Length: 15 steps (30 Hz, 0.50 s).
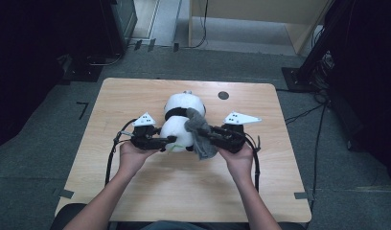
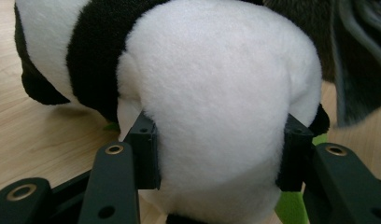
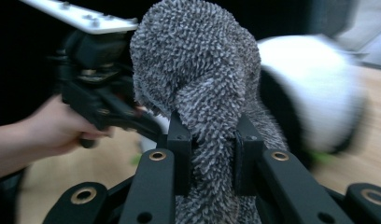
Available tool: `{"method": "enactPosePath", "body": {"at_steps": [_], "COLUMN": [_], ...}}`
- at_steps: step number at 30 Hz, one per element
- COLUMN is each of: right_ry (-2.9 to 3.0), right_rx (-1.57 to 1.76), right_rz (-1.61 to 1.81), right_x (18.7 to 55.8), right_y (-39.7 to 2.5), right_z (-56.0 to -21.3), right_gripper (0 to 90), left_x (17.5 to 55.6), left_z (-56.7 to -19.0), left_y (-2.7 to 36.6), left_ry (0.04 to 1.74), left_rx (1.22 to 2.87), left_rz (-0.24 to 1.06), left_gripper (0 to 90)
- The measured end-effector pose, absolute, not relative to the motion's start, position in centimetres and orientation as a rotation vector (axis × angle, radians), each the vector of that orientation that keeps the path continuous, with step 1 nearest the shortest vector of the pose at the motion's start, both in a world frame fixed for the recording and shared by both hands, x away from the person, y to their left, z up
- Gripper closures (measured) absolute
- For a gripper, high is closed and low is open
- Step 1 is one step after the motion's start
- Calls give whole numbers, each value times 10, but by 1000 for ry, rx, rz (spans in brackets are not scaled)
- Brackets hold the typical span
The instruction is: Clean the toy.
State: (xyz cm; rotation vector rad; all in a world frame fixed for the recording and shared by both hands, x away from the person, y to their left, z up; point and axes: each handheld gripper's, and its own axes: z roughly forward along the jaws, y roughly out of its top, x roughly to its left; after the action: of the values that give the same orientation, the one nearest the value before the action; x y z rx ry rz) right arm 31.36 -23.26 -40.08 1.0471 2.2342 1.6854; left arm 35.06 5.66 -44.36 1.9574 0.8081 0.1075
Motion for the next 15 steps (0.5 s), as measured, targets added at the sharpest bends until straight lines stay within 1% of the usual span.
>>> {"method": "enactPosePath", "body": {"at_steps": [3,6,8,11,15], "right_ry": [2268,2271,2260,2304,2391], "right_rx": [969,995,925,817,756], "right_rz": [1624,1653,1637,1545,1455], "right_x": [312,310,306,301,297], "right_y": [-214,-207,-203,-193,-179], "right_z": [-410,-418,-422,-427,-435], "right_gripper": [745,749,751,764,775], "left_x": [348,348,348,347,349], "left_z": [-442,-442,-441,-441,-439], "left_y": [53,55,54,54,58], "left_ry": [818,841,847,854,871], "left_rx": [1957,1943,1941,1945,1918], "left_rz": [124,116,129,143,135], "left_gripper": [472,477,479,483,485]}}
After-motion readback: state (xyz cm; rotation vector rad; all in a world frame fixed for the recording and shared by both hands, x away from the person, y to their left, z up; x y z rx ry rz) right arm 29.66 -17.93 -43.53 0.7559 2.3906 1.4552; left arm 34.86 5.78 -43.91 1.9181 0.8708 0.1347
